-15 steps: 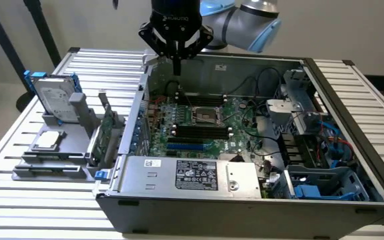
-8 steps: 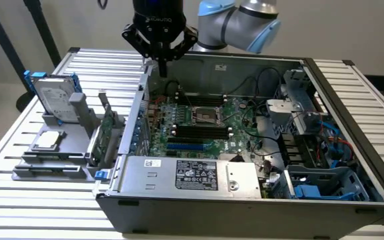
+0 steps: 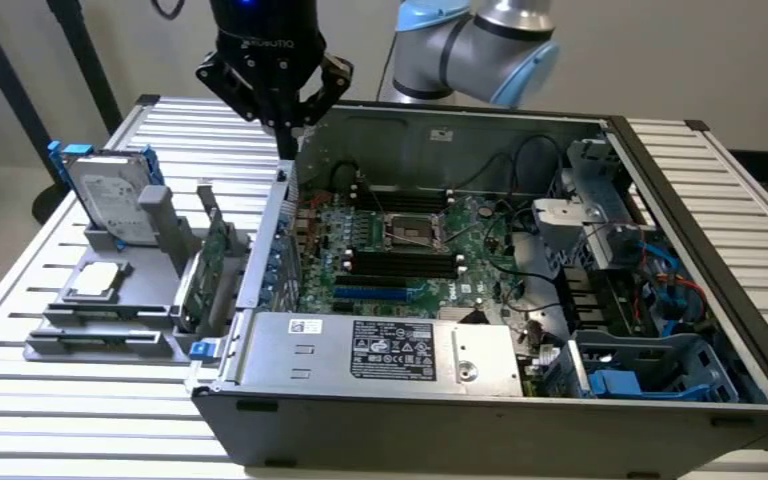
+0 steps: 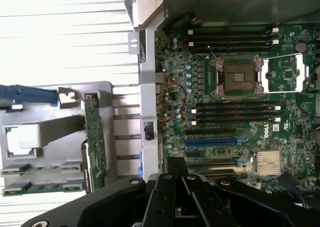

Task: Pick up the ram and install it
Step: 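Reach for the ram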

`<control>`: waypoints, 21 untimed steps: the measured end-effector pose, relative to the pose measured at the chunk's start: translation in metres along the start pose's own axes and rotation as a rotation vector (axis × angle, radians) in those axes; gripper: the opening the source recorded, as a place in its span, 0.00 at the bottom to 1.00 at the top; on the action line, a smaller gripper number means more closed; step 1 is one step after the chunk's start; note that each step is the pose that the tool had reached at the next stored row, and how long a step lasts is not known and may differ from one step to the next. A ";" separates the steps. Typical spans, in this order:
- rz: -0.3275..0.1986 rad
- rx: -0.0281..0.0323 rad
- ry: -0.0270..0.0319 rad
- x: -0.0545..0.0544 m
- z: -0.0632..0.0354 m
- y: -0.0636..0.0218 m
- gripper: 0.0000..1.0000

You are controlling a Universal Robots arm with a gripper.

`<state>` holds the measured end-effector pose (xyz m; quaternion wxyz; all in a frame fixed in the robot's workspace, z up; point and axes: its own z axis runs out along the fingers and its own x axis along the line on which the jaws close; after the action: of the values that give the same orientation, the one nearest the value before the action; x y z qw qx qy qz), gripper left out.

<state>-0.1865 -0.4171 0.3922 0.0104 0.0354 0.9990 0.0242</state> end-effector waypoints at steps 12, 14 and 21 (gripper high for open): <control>0.000 0.0000 0.0000 0.053 0.0008 -0.0195 0.11; 0.000 -0.0001 0.0000 0.062 0.0012 -0.0230 0.11; 0.000 -0.0001 0.0000 0.093 0.0024 -0.0342 0.11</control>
<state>-0.2816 -0.4445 0.3864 0.0104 0.0354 0.9990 0.0243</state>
